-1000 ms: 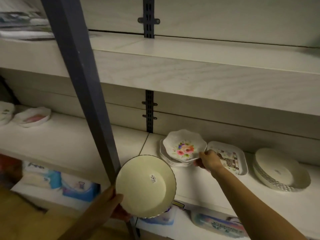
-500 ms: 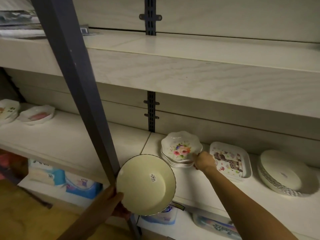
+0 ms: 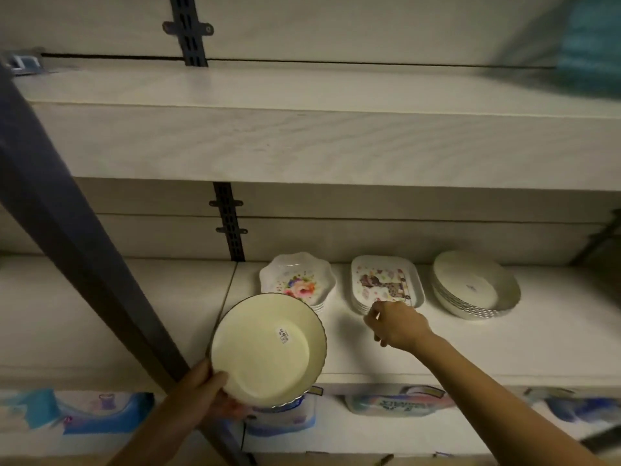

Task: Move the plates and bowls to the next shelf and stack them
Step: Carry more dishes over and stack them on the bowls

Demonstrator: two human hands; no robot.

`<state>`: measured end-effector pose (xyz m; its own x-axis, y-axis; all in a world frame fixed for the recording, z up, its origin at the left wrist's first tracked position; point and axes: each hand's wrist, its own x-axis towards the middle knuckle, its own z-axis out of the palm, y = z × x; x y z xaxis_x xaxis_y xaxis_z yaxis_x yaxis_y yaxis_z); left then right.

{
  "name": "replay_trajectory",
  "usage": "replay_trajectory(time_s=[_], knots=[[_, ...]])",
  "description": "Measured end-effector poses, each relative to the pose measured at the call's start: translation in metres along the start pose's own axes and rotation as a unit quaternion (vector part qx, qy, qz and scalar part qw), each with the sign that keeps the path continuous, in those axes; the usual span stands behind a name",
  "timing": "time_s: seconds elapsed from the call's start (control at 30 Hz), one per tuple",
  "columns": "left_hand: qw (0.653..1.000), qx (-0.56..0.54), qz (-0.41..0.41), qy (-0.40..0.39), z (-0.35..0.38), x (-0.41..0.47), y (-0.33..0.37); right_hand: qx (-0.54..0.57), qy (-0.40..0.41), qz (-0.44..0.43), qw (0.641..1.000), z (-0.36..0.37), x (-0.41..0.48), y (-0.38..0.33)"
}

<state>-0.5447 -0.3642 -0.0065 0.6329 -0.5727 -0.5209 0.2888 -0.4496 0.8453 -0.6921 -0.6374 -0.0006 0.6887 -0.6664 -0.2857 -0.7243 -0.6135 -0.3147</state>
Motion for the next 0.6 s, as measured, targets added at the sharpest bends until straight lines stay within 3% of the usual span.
replay_trajectory(time_s=[0.37, 0.6], knots=[[0.993, 0.027, 0.035, -0.112, 0.085, 0.017, 0.035, -0.092, 0.029, 0.022, 0.995, -0.029, -0.093, 0.085], [0.988, 0.019, 0.067, -0.135, 0.171, 0.031, 0.063, -0.109, 0.030, 0.034, 0.993, -0.055, -0.103, 0.167]])
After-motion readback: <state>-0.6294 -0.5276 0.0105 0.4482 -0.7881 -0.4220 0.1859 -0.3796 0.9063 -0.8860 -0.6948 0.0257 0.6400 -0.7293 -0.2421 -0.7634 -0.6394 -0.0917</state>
